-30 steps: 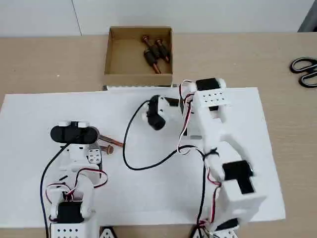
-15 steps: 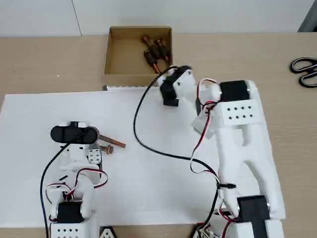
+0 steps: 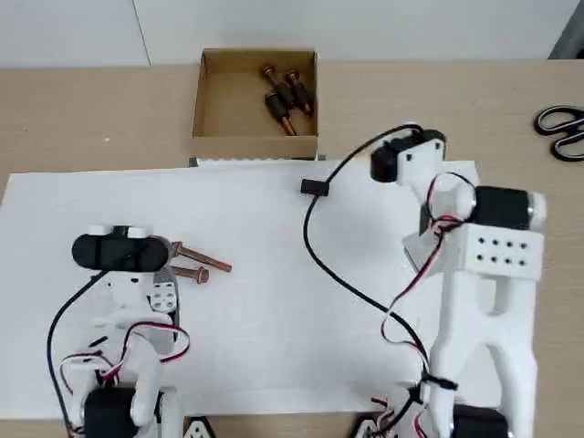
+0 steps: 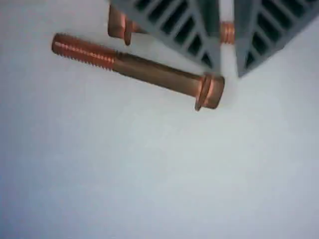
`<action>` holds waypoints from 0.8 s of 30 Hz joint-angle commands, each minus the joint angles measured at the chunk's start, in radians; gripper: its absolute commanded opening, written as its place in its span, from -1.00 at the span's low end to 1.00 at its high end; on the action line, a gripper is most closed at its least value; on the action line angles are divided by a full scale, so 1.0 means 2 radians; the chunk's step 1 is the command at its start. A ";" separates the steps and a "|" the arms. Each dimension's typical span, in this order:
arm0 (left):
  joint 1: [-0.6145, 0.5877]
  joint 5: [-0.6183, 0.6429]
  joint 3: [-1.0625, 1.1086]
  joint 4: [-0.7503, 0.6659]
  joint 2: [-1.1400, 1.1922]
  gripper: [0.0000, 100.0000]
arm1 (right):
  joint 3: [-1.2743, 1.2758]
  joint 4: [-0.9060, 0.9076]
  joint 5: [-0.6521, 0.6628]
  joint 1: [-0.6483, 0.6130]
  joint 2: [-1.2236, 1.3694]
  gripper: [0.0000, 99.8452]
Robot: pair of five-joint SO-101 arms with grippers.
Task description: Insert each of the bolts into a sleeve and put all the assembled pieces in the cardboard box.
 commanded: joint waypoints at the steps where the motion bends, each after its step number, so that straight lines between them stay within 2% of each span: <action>1: -0.002 0.002 -0.044 0.023 -0.002 -0.99 | 0.024 0.002 -0.004 0.016 -0.049 -0.99; 4: -0.002 0.002 -0.068 0.024 0.004 -0.99 | 0.050 0.003 -0.004 0.023 -0.080 -0.99; 7: -0.002 0.003 -0.121 0.023 0.058 -0.99 | 0.071 0.003 -0.004 0.026 -0.110 -0.99; 13: 0.002 0.068 -0.293 0.033 0.264 -0.99 | 0.118 0.004 -0.010 0.026 -0.158 -0.99; 19: 0.002 0.131 -0.484 0.102 0.477 -0.99 | 0.158 0.006 -0.038 0.026 -0.194 -0.99; 24: -0.004 0.186 -0.563 0.115 0.616 -0.99 | 0.165 0.003 -0.041 0.026 -0.208 -0.99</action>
